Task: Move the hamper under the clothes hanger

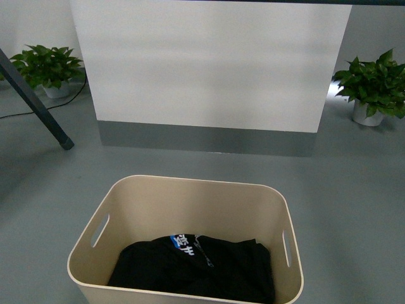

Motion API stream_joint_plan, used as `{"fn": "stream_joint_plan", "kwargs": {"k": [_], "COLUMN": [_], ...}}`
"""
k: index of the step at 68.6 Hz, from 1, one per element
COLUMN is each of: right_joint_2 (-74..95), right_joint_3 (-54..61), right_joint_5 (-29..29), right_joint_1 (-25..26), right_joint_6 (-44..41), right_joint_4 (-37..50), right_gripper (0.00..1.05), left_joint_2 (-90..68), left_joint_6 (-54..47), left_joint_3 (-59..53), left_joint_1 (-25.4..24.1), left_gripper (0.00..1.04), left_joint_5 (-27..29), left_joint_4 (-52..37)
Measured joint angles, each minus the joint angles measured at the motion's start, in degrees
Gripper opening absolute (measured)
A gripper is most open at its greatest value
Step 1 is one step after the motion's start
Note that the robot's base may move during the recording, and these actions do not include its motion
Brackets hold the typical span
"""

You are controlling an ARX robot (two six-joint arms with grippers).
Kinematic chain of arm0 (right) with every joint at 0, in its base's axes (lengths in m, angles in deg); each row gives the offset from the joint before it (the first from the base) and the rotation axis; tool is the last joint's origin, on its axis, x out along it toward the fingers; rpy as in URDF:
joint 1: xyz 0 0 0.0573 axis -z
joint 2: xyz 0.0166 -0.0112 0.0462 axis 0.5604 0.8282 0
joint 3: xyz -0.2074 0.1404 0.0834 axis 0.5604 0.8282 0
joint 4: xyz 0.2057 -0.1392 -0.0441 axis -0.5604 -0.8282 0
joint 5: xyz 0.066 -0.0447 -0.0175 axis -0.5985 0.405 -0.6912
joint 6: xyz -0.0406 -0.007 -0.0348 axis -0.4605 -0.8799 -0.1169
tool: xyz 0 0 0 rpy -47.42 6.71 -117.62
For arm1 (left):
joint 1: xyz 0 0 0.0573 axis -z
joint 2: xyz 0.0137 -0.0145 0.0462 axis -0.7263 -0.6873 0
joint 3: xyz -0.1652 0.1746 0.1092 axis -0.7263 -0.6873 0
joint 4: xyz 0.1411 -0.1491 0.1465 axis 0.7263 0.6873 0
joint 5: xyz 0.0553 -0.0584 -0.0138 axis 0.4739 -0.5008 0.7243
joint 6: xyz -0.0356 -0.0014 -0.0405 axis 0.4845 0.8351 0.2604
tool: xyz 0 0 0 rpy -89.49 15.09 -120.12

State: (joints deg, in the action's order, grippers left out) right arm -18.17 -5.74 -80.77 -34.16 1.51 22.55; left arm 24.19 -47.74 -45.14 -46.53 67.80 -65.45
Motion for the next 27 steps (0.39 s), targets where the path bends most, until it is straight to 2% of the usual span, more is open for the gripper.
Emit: {"fn": "stream_joint_plan", "kwargs": {"k": [14,19,27], "right_joint_2": [0.0,0.0,0.0], "right_joint_3": [0.0,0.0,0.0], "right_joint_5": [0.0,0.0,0.0], "right_joint_1": [0.0,0.0,0.0], "right_joint_6": [0.04,0.02,0.02], "right_joint_4": [0.0,0.0,0.0], "right_gripper": [0.98,0.96,0.97], "left_joint_2": [0.0,0.0,0.0], "left_joint_6": [0.0,-0.04,-0.07], "left_joint_3": [0.0,0.0,0.0], "left_joint_1": [0.0,0.0,0.0], "left_gripper": [0.89,1.0,0.98], "left_joint_5": [0.0,0.0,0.0], "left_joint_4": [0.0,0.0,0.0]}}
